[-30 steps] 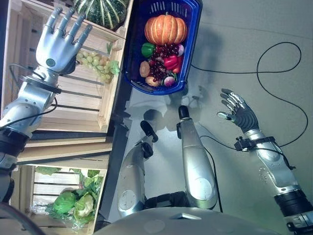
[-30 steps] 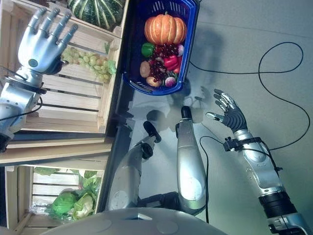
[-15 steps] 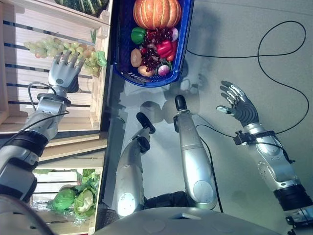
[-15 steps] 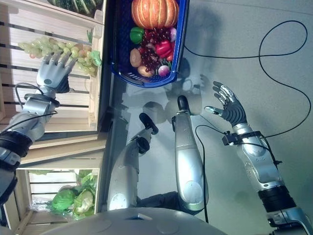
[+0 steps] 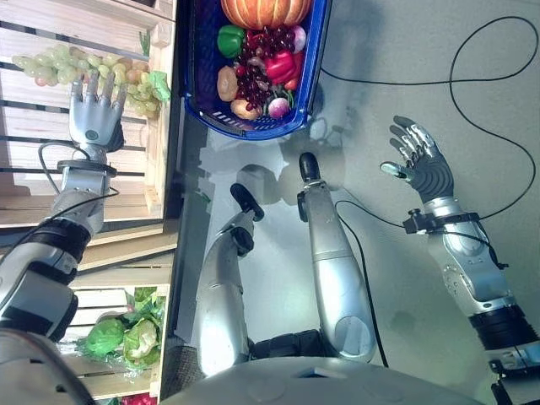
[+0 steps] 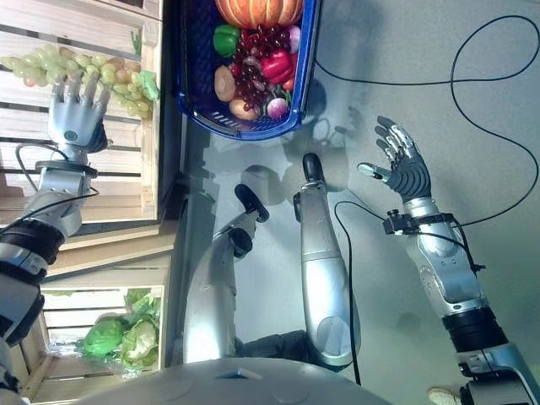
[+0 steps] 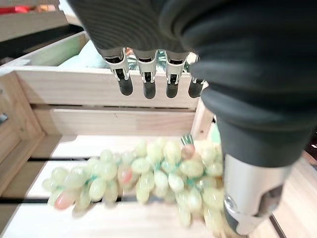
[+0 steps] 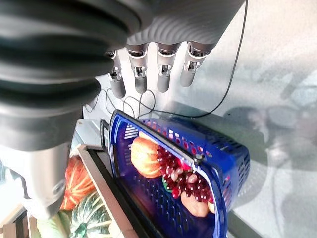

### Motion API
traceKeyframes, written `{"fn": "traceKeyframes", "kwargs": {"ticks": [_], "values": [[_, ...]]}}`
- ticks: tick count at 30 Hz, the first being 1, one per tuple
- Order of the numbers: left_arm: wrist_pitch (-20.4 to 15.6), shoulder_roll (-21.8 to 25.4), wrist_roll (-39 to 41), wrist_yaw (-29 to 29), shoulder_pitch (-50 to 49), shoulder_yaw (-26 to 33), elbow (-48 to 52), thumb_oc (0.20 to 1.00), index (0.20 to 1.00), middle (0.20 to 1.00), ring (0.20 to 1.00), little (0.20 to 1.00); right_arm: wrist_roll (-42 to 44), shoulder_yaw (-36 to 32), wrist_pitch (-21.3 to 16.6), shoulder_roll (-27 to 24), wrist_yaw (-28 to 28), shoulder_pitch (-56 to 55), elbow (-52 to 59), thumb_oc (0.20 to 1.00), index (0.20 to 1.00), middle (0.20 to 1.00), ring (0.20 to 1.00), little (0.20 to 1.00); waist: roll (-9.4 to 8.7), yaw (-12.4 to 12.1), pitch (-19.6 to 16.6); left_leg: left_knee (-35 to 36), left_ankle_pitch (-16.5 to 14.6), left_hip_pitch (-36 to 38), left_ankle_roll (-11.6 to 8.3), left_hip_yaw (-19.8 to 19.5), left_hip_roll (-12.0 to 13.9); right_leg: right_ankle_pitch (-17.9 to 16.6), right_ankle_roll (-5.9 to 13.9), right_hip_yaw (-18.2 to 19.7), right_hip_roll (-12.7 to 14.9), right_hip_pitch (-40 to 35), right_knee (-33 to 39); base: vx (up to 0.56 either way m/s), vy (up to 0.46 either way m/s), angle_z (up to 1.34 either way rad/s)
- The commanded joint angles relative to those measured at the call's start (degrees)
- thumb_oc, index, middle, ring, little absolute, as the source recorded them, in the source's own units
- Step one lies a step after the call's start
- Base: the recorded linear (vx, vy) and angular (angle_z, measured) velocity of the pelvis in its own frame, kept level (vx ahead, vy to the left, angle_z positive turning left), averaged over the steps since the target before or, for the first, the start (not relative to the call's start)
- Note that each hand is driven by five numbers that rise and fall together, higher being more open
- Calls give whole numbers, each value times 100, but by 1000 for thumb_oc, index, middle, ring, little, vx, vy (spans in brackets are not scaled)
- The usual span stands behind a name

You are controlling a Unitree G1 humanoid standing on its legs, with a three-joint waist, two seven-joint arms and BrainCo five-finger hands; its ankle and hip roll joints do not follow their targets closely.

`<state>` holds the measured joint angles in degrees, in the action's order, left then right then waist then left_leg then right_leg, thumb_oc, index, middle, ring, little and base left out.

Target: Pick up fruits and vegetables into the basket

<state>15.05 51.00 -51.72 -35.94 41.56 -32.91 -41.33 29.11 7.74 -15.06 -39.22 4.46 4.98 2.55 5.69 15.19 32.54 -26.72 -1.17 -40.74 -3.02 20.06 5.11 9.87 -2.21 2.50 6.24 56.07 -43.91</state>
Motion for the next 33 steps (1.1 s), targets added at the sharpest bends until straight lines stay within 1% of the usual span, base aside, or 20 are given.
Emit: {"fn": "traceKeyframes", "kwargs": {"ticks": [1,4,10,12,19,21,25,30,33], "values": [[306,87,-110,-271,-70,331,-230,1000,1000,1000,1000,1000,-103,94,-380,18,117,-116,214,1000,1000,1000,1000,1000,188,235,-275,-654,-589,-394,134,-94,-151,118,320,-213,-265,-81,130,0,0,0],[242,107,-161,-276,37,298,-235,1000,1000,1000,1000,1000,-80,96,-395,27,118,-111,190,1000,1000,1000,1000,1000,180,239,-275,-653,-590,-407,135,-101,-154,109,325,-209,-271,-64,131,0,0,0],[199,84,-285,-73,182,188,-255,1000,1000,1000,1000,1000,-9,129,-465,66,89,-96,128,1000,1000,1000,1000,1000,180,249,-275,-651,-592,-446,139,-100,-151,92,338,-204,-271,-7,125,0,0,0],[216,71,-227,72,220,148,-336,1000,1000,1000,1000,1000,21,121,-471,93,71,-82,127,1000,1000,1000,1000,1000,175,257,-275,-653,-586,-480,134,-99,-146,77,351,-193,-274,36,118,0,0,0],[322,19,-200,178,261,80,-432,1000,1000,1000,1000,1000,134,109,-444,130,128,-29,126,1000,1000,1000,1000,1000,158,240,-275,-671,-589,-624,127,-104,-122,43,368,-183,-291,188,116,0,0,0],[297,-4,-139,229,288,61,-489,1000,1000,1000,1000,1000,157,120,-455,145,130,-3,103,1000,1000,1000,1000,1000,155,233,-275,-685,-596,-665,130,-107,-121,39,368,-185,-296,232,106,0,0,0],[413,-40,-171,323,346,6,-567,1000,1000,1000,1000,1000,161,137,-496,151,162,40,86,1000,1000,1000,1000,1000,139,230,-275,-721,-605,-763,129,-117,-104,31,372,-173,-300,322,94,0,0,0],[609,-55,-170,169,462,-25,-645,1000,1000,1000,1000,1000,149,163,-545,178,266,114,67,1000,1000,1000,1000,1000,109,216,-275,-776,-619,-904,126,-141,-74,18,380,-168,-311,456,56,0,0,0],[651,-62,-110,37,536,-43,-672,1000,1000,1000,1000,1000,133,176,-594,170,316,149,40,1000,1000,1000,1000,1000,100,213,-275,-808,-628,-970,122,-160,-66,22,379,-160,-311,521,22,0,0,0]]}}
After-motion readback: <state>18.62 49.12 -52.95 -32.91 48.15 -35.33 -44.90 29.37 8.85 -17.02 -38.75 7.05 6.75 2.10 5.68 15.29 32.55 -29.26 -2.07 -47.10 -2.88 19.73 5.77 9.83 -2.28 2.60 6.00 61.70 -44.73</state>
